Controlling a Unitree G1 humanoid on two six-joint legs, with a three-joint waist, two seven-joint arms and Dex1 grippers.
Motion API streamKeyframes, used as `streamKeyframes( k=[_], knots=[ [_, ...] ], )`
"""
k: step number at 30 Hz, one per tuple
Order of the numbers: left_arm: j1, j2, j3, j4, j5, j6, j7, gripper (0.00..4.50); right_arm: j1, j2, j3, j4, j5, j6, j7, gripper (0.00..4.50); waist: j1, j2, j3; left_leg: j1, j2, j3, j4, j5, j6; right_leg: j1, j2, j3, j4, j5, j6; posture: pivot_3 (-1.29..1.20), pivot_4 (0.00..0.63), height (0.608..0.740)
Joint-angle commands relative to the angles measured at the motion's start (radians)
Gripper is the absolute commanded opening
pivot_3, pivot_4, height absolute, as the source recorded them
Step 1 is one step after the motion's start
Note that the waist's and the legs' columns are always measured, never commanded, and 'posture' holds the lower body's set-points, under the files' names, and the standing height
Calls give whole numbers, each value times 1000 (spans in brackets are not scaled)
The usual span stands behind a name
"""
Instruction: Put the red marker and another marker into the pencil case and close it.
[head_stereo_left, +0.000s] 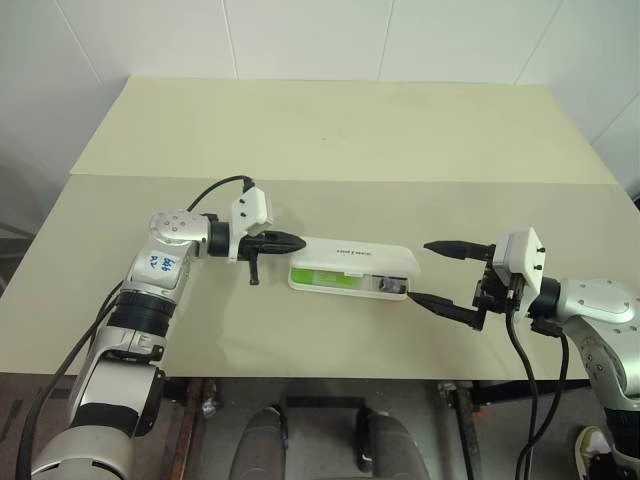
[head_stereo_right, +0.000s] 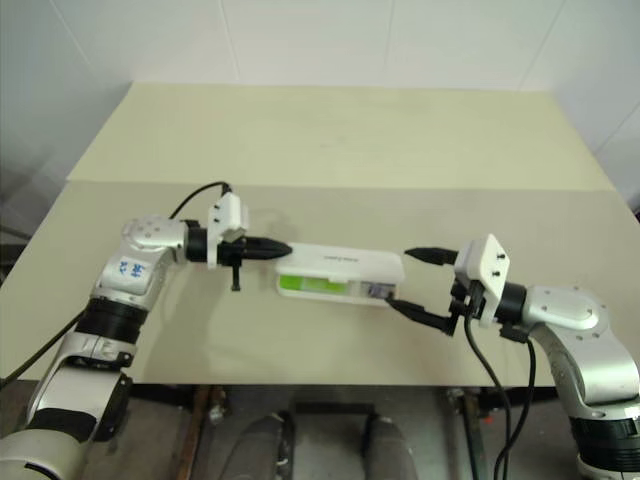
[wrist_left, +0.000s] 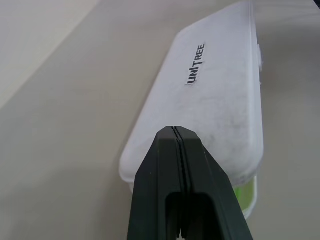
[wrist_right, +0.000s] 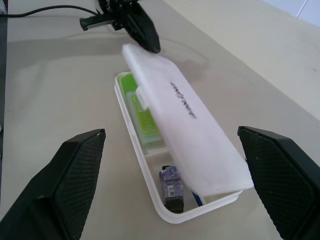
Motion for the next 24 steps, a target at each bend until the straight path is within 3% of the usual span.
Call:
streamKeyframes(
  k=[1,24],
  knots=[
    [-40,-16,-34,-34,29,14,-5,33,-16,7,-9,-37,6,-17,-15,4500,1,0,0,0,0,0,0,0,0,0,0,0,0,0,0,0,150,740],
    [-86,-38,-207,-26,188,171,-31,33,-8,41,-2,-108,10,6,-96,4500,-1,0,0,0,0,-1,3,0,0,1,0,0,0,-1,-2,0,150,740]
  ],
)
